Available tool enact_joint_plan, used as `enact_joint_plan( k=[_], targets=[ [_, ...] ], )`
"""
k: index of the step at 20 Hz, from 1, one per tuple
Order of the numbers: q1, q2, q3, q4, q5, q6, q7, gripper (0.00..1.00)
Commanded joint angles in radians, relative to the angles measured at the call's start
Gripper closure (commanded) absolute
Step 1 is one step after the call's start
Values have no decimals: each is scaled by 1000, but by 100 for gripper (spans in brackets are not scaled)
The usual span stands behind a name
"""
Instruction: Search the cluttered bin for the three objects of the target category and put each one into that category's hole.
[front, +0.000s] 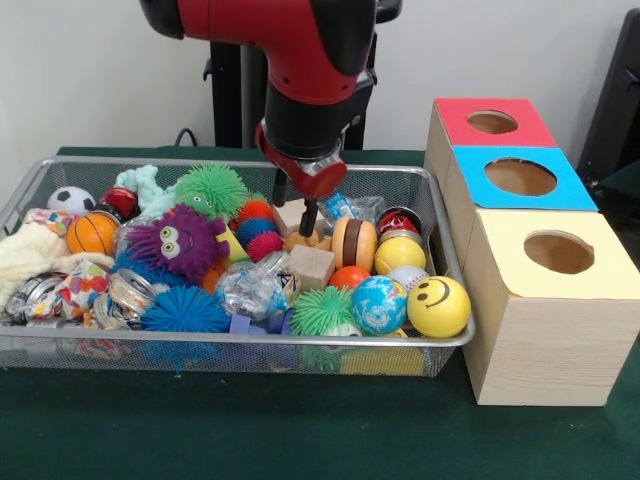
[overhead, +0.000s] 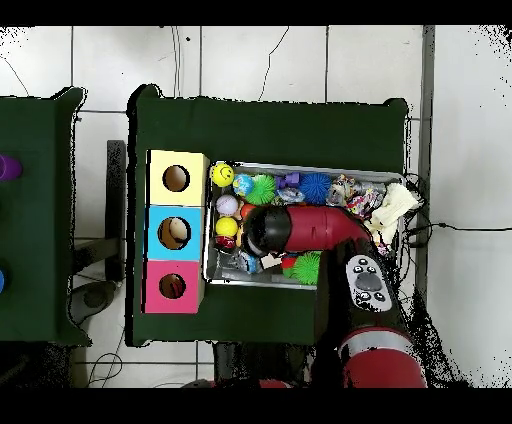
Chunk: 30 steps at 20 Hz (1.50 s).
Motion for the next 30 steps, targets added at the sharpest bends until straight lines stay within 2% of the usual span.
enact_joint_plan(
  k=[1,12,17,23,30],
  targets=[
    [27,25,106,-115,-73,67,-223,0],
    [83,113,85,-171,-101,14,-137,0],
    [59,154,122,-151,-110,-24,-196,0],
    [-9,104,149,-42,-134,-77,-247,0],
    [-69,22,195,24,-133,-37,-275,0]
  ],
)
